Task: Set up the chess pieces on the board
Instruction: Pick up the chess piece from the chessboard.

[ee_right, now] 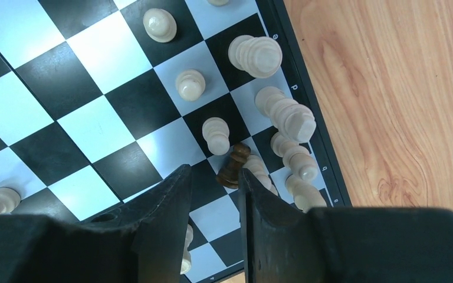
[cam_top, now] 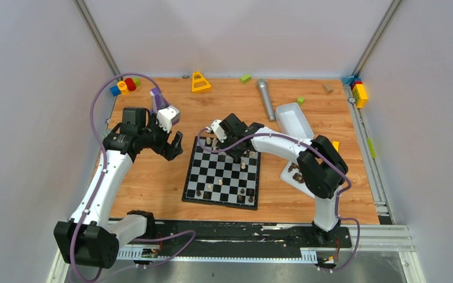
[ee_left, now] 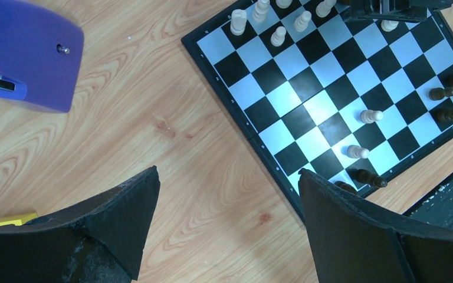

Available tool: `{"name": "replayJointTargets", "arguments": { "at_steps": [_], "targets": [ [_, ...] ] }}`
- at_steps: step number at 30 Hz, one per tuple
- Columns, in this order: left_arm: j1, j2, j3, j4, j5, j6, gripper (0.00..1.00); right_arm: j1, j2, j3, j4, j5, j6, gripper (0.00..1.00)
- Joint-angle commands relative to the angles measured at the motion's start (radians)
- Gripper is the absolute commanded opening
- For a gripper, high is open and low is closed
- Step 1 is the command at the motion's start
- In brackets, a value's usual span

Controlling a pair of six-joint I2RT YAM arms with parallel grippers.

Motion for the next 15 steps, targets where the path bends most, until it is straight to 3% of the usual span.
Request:
{"name": "replayJointTargets", "arguments": {
  "at_steps": [1,15],
  "targets": [
    [0.008,-0.006,-0.004,0.022,0.021,0.020,0.95,-0.005,0.020,0.044,0.039,0.032,-0.003,0.36],
    [0.007,-0.011,-0.011,0.011,0.029,0.030,0.95,-0.004,0.046,0.032,0.035,0.036,-0.004,0.30]
  ]
}}
